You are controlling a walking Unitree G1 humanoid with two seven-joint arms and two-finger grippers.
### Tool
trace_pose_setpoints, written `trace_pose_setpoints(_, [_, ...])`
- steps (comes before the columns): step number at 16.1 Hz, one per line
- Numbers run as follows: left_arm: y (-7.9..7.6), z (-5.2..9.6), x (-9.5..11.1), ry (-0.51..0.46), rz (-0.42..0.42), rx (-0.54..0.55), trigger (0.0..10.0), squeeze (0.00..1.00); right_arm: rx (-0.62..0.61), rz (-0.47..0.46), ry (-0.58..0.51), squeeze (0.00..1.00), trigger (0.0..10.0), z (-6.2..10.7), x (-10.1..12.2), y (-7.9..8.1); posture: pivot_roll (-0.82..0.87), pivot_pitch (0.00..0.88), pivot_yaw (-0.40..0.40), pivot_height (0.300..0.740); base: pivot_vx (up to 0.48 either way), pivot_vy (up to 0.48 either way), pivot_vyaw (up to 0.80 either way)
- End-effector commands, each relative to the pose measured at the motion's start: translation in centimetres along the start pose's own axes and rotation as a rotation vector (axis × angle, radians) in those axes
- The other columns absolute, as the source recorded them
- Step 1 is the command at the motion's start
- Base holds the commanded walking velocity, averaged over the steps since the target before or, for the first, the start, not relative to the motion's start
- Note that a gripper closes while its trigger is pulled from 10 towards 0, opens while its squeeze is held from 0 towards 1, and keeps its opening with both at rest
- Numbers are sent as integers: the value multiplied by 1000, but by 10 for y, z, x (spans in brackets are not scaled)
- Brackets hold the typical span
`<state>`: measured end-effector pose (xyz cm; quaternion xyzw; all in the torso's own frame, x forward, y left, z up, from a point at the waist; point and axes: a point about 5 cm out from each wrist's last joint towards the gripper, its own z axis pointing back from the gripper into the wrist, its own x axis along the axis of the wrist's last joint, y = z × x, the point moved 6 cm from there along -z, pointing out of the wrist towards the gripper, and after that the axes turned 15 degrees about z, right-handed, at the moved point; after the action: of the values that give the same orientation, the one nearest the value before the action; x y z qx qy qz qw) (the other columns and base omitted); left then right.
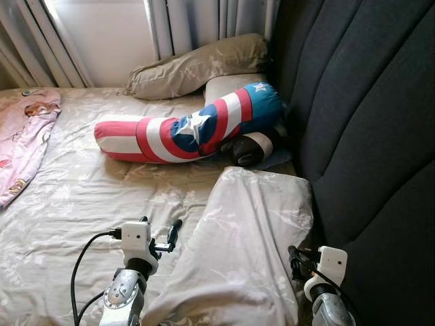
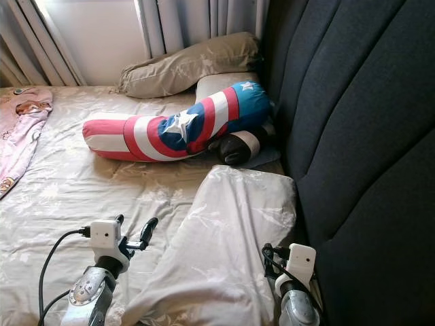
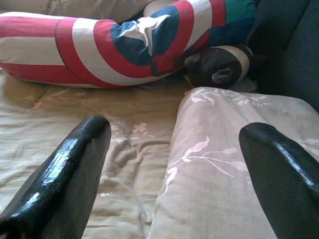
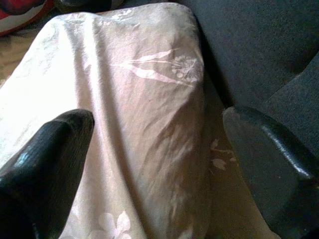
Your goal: Clean up the room
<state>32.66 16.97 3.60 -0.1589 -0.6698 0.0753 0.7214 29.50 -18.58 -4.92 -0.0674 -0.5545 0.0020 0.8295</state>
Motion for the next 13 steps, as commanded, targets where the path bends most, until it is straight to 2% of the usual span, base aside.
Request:
trace_pose_setpoints(1, [-3,-1,1,-5,11,-6,10000,0,5,2,-38,0,10000,0,7,0,-36,0,-2,740,0,0,0])
trace_pose_setpoints(7, [-2,0,-1,6,6,4,10000,0,49,36,-27,0,10000,1,5,11,-37,0,-3,740,0,0,0])
trace_pose_setpoints(10, [-2,0,-1,6,6,2,10000,0,51,39,4,0,10000,0,0,11,-38,0,-3,740,0,0,0])
trace_pose_setpoints(13, [-2,0,0,7,2,0,10000,0,75,36,17,0,10000,-1,-1,15,-38,0,-1,710,0,0,0])
